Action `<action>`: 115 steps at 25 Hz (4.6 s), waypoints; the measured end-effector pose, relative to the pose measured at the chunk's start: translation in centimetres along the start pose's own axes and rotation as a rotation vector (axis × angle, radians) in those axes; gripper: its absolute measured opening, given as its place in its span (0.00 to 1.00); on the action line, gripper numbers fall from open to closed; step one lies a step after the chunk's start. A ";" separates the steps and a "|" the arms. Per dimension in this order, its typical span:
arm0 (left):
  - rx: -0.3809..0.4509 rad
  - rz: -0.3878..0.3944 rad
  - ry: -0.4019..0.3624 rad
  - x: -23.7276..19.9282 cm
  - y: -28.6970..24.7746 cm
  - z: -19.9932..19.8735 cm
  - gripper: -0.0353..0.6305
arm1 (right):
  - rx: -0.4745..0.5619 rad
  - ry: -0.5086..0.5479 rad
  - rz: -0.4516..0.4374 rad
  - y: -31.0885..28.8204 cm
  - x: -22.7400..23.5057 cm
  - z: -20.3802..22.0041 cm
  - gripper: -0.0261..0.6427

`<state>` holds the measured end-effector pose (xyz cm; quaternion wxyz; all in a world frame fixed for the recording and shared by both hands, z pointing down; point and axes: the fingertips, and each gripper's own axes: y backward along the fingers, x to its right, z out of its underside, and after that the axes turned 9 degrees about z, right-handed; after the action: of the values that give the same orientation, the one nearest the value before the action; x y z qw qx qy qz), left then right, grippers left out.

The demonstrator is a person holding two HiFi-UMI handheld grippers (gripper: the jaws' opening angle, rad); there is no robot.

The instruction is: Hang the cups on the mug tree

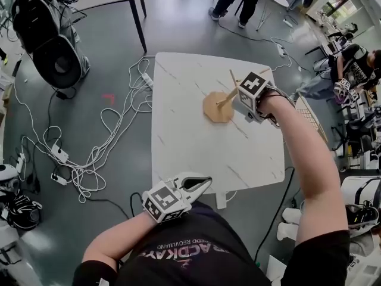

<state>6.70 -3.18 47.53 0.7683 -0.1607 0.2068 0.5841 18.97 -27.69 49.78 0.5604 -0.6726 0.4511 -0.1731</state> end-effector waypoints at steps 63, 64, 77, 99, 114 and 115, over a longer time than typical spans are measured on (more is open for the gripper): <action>-0.126 0.100 -0.124 5.7 1.3 -0.5 0.04 | 0.938 -0.274 -0.163 11.3 -11.6 8.2 0.06; -0.128 0.098 -0.125 5.8 1.4 -0.5 0.04 | 1.014 -0.305 -0.202 11.9 -13.0 8.1 0.06; -0.168 0.082 -0.113 8.6 3.3 2.1 0.04 | 1.440 -0.697 -0.516 12.7 -28.4 10.4 0.06; -0.151 -0.017 -0.066 9.2 10.1 5.0 0.04 | 1.477 -0.709 -0.642 12.4 -39.2 10.3 0.05; -0.137 -0.030 -0.056 8.5 11.3 4.8 0.04 | 1.475 -0.690 -0.643 13.0 -39.8 9.3 0.05; -0.137 -0.032 -0.056 8.5 11.3 4.8 0.04 | 1.475 -0.688 -0.644 13.0 -39.9 9.2 0.05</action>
<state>-1.61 9.21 47.29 0.7702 -0.1997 0.1424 0.5887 -0.81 10.22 45.98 0.8815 -0.2482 -0.1818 -0.3581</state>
